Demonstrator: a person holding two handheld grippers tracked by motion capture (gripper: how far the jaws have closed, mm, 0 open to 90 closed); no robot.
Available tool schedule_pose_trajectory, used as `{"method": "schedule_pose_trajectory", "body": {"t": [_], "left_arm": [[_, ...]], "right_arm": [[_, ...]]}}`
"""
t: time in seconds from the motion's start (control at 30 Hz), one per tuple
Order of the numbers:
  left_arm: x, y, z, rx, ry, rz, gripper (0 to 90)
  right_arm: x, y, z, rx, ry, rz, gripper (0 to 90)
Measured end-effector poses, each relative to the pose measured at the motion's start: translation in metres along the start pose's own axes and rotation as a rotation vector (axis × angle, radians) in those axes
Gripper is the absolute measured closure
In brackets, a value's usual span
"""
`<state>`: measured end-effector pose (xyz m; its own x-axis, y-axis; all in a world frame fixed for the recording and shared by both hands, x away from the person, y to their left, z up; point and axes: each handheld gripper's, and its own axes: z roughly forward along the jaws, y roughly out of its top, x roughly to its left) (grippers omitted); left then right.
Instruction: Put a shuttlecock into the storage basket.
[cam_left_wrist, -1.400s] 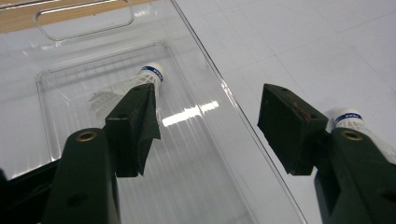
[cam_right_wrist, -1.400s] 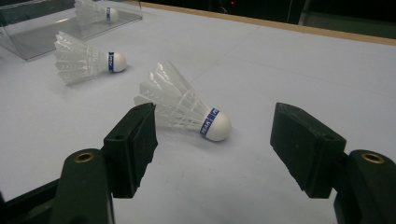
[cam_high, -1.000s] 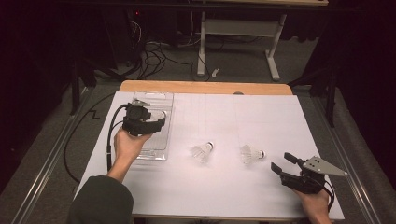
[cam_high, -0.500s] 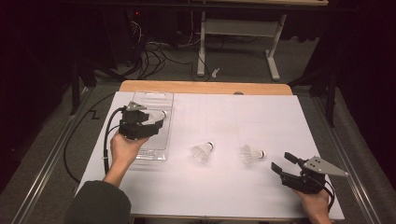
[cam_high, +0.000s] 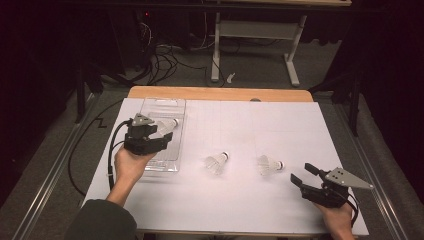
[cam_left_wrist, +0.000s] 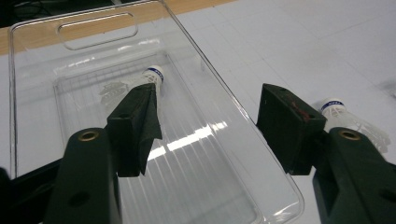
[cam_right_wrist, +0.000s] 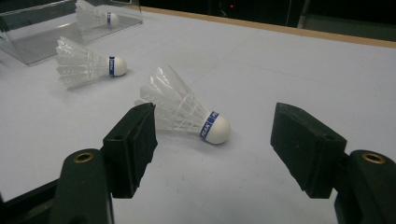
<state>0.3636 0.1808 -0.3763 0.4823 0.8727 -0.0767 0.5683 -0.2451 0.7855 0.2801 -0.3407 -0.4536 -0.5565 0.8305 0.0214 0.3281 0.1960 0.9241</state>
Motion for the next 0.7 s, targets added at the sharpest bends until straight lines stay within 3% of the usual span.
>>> {"method": "schedule_pose_trajectory", "body": {"t": [0.47,0.7], "left_arm": [[-0.004,-0.014,-0.011,-0.029,0.004,0.005,38.8],[-0.002,-0.020,-0.015,-0.046,-0.013,-0.021,38.7]], "right_arm": [[0.000,0.000,-0.002,-0.012,0.001,0.002,31.3],[0.000,0.000,-0.002,-0.012,0.000,0.002,31.2]]}}
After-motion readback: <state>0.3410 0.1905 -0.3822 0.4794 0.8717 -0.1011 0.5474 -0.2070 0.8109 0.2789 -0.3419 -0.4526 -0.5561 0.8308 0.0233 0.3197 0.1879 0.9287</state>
